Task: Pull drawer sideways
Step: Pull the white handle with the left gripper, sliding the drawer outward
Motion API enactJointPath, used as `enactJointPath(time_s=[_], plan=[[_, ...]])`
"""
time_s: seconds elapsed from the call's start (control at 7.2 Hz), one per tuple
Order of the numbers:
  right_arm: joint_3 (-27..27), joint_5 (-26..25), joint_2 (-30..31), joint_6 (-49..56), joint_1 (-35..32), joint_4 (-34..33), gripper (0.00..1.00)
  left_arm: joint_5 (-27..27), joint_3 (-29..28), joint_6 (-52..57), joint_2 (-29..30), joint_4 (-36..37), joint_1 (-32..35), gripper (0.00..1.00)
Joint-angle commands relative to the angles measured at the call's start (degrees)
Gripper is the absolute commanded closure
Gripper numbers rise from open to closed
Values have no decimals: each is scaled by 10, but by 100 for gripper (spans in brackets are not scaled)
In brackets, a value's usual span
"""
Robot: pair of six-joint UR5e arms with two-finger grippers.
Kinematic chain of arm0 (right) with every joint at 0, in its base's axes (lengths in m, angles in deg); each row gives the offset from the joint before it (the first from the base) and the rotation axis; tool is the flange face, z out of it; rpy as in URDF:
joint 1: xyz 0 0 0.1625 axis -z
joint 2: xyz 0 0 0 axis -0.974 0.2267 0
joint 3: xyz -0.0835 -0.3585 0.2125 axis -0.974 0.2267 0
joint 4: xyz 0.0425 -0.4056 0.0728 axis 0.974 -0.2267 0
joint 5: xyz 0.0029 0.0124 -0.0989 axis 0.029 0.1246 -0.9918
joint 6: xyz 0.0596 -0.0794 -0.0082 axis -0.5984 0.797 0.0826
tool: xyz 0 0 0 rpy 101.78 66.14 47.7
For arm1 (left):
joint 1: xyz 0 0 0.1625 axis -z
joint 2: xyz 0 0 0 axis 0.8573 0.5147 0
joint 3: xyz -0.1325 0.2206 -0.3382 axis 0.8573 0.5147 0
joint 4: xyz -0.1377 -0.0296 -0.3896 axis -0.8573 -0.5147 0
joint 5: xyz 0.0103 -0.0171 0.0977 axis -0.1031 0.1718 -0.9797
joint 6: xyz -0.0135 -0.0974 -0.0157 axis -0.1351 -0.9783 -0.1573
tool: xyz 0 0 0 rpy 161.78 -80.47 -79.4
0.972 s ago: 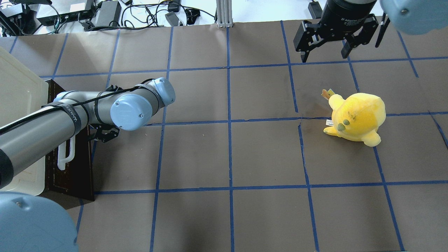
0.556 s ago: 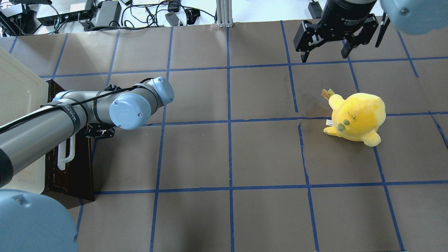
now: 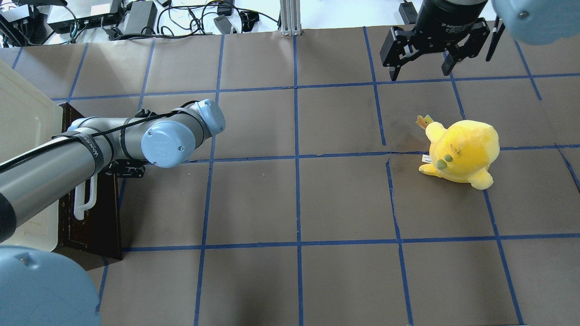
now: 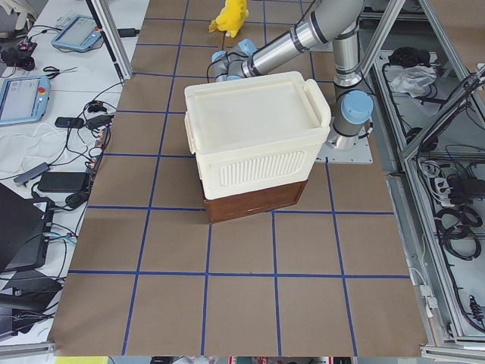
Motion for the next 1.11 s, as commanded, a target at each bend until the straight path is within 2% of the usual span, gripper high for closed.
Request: enactJointPath(time_s=[0.0, 0.97], plan=[[0, 0, 0, -1, 0, 0, 0, 0, -3, 3, -3, -1, 3, 70], [0, 0, 0, -1, 0, 0, 0, 2, -11, 5, 0, -3, 23, 70]])
